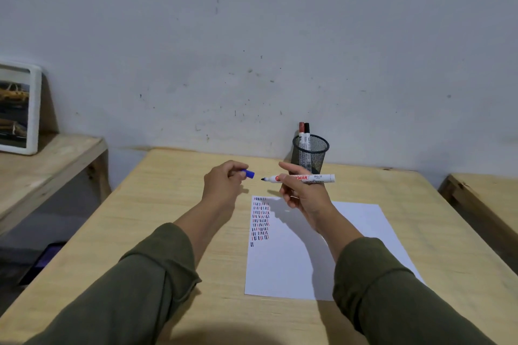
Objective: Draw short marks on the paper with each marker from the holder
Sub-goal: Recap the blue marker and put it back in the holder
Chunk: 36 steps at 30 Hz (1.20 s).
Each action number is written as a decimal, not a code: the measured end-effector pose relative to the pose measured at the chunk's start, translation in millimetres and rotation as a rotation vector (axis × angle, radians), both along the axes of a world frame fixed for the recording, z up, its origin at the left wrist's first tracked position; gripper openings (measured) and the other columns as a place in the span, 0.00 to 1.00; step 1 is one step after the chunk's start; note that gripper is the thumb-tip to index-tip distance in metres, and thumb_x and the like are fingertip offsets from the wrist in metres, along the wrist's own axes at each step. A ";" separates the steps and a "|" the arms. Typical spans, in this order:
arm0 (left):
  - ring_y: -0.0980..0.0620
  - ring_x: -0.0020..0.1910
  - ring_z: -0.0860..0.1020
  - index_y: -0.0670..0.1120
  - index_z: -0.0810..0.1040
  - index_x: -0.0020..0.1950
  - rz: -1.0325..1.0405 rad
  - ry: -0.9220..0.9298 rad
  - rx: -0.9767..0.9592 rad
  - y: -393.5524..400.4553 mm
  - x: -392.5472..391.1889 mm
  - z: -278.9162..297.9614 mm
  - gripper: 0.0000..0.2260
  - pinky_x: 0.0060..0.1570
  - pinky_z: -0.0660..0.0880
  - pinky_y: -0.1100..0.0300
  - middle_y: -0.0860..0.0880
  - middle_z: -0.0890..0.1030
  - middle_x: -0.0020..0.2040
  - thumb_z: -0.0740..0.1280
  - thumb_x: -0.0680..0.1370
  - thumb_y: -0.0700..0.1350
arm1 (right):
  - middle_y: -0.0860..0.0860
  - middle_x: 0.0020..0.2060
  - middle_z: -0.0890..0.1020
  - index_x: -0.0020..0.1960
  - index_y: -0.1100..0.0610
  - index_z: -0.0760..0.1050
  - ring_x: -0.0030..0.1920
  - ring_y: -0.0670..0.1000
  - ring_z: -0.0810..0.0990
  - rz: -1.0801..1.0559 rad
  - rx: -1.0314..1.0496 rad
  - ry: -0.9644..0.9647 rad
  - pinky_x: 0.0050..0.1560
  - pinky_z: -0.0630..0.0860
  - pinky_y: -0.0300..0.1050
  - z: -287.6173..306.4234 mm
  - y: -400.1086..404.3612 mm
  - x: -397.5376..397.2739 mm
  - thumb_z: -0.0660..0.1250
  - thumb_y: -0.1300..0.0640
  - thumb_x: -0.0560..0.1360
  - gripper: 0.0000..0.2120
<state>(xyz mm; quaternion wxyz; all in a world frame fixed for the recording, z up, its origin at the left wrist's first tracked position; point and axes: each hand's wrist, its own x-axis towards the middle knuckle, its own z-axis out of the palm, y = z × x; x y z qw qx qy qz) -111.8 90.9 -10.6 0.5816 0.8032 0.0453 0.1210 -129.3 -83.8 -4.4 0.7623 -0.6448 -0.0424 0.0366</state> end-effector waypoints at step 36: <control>0.52 0.38 0.79 0.48 0.80 0.43 -0.148 -0.110 -0.130 -40.0 -42.0 49.2 0.09 0.49 0.77 0.60 0.48 0.81 0.37 0.64 0.75 0.36 | 0.54 0.24 0.75 0.36 0.57 0.71 0.22 0.48 0.70 -0.071 0.199 -0.060 0.22 0.66 0.37 41.4 -4.4 -27.5 0.64 0.64 0.75 0.10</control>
